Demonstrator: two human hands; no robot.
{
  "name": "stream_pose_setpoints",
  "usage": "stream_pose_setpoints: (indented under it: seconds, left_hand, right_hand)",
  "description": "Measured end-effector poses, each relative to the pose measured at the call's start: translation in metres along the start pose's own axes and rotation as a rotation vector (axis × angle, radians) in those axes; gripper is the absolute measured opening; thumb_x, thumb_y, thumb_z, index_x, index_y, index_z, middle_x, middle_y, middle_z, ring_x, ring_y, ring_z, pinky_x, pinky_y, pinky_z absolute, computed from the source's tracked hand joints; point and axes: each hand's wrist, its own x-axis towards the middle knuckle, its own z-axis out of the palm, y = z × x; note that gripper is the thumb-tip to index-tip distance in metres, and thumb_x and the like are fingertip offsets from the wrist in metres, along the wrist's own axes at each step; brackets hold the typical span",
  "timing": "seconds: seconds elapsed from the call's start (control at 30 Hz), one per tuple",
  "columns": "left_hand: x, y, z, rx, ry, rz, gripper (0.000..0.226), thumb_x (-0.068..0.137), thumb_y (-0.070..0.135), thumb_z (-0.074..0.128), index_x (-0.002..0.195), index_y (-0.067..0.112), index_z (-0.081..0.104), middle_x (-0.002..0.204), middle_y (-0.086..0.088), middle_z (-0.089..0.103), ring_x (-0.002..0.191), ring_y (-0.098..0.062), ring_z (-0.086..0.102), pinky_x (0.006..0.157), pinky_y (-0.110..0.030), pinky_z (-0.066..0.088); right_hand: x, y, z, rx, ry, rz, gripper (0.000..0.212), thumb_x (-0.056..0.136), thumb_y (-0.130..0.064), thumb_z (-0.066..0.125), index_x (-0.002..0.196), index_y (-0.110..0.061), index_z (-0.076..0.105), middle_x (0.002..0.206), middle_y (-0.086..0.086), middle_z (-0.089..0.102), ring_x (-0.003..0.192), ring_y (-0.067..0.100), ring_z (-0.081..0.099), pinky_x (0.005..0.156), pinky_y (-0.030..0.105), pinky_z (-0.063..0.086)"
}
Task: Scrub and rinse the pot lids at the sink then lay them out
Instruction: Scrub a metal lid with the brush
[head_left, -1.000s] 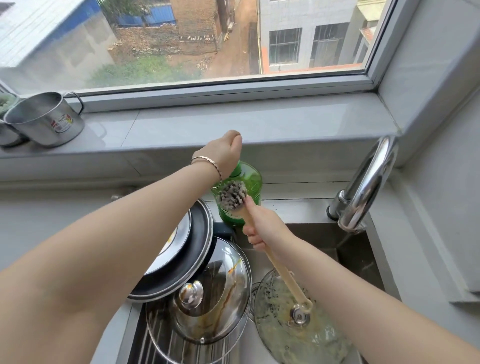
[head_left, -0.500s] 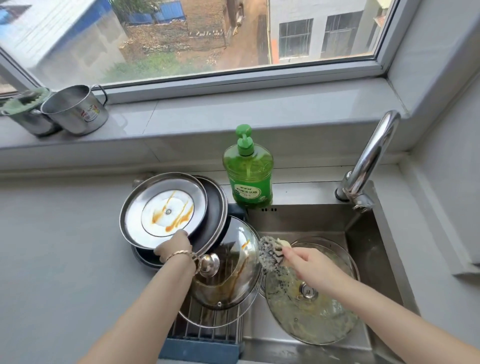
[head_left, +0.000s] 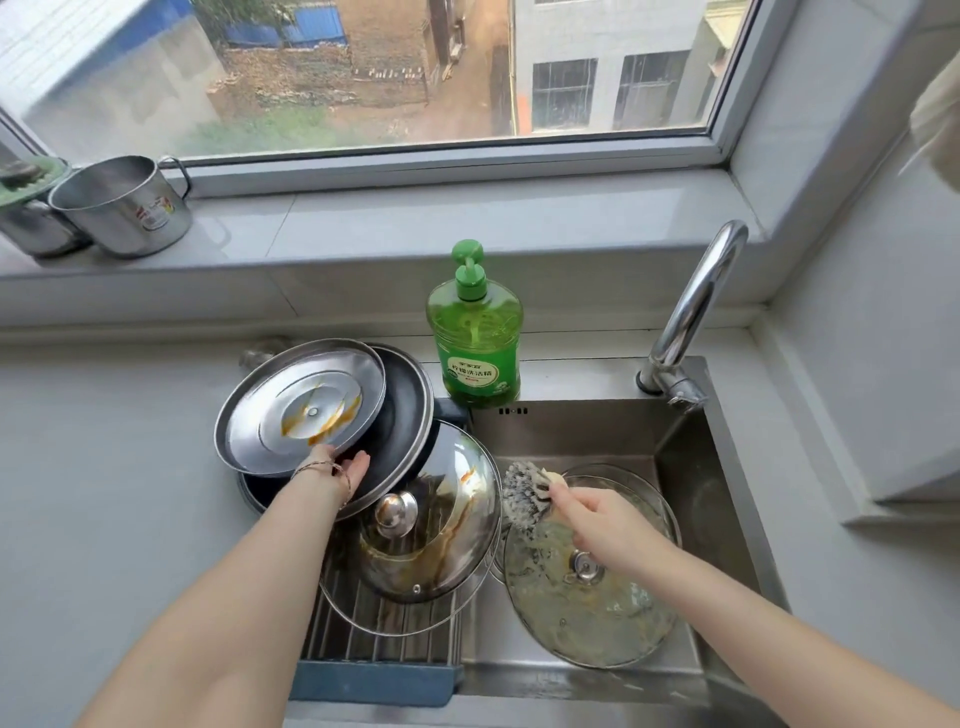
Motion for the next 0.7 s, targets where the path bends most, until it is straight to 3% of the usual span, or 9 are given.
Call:
stream_pose_setpoints:
  seconds: [0.13,0.3,0.37,0.43,0.5,0.6,0.7]
  left_hand:
    - [-0.021,-0.002,0.002,-0.139,0.013,0.018,0.039,0.099,-0.001,0.025,0.136,-0.001,0.036,0.137,-0.015,0.046,0.126,-0.031,0.045,0.105,-0.037,0.038]
    - [-0.072,-0.026,-0.018,-0.016,-0.045,0.065,0.048,0.087,-0.013,0.022,0.129,0.001,0.040,0.120,-0.020,0.051,0.111,-0.041,0.051,0.090,-0.049,0.045]
    - [-0.091,-0.033,-0.027,0.086,-0.089,0.088,0.041,0.084,-0.015,0.021,0.117,-0.001,0.040,0.108,-0.022,0.052,0.100,-0.040,0.052,0.089,-0.049,0.046]
    - [-0.103,-0.036,-0.035,0.156,-0.153,0.093,0.033,0.084,-0.015,0.024,0.111,-0.002,0.039,0.098,-0.022,0.055,0.091,-0.039,0.055,0.090,-0.051,0.046]
    - [-0.109,-0.041,-0.044,0.233,-0.175,0.104,0.038,0.083,-0.015,0.027,0.115,-0.002,0.042,0.095,-0.022,0.057,0.083,-0.038,0.058,0.079,-0.050,0.052]
    - [-0.118,-0.053,-0.057,0.347,-0.201,0.125,0.047,0.080,-0.016,0.029,0.119,0.006,0.043,0.095,-0.020,0.058,0.076,-0.038,0.060,0.049,-0.045,0.057]
    - [-0.130,-0.067,-0.059,0.519,-0.284,0.111,0.048,0.080,-0.017,0.031,0.113,0.015,0.044,0.090,-0.019,0.060,0.068,-0.038,0.061,0.044,-0.044,0.055]
  right_hand:
    - [-0.003,0.004,0.000,0.048,0.026,0.014,0.041,0.097,-0.043,0.038,0.063,-0.022,0.046,0.036,-0.012,0.029,0.039,0.004,0.031,0.048,0.024,0.023]
    - [-0.011,0.007,-0.007,0.073,0.066,-0.009,0.040,0.098,-0.042,0.036,0.073,-0.016,0.054,0.035,-0.013,0.033,0.036,0.002,0.032,0.048,0.021,0.023]
    - [-0.017,0.007,-0.014,0.065,0.134,-0.044,0.039,0.098,-0.045,0.033,0.077,-0.027,0.060,0.040,-0.018,0.045,0.045,-0.002,0.040,0.054,0.021,0.028]
    - [-0.024,0.003,-0.025,0.059,0.217,-0.096,0.033,0.095,-0.052,0.030,0.086,-0.042,0.060,0.067,-0.023,0.064,0.071,-0.004,0.055,0.066,0.021,0.040]
    - [-0.032,-0.003,-0.038,0.013,0.297,-0.135,0.031,0.096,-0.049,0.034,0.108,-0.041,0.061,0.094,-0.016,0.068,0.090,0.003,0.058,0.077,0.026,0.044]
    - [-0.038,-0.007,-0.055,-0.083,0.321,-0.171,0.038,0.096,-0.042,0.041,0.132,-0.035,0.050,0.112,-0.013,0.063,0.103,0.003,0.054,0.084,0.023,0.040]
    - [-0.038,-0.002,-0.057,-0.329,0.235,-0.249,0.039,0.094,-0.054,0.032,0.133,-0.051,0.041,0.112,-0.011,0.066,0.102,0.010,0.059,0.083,0.033,0.049]
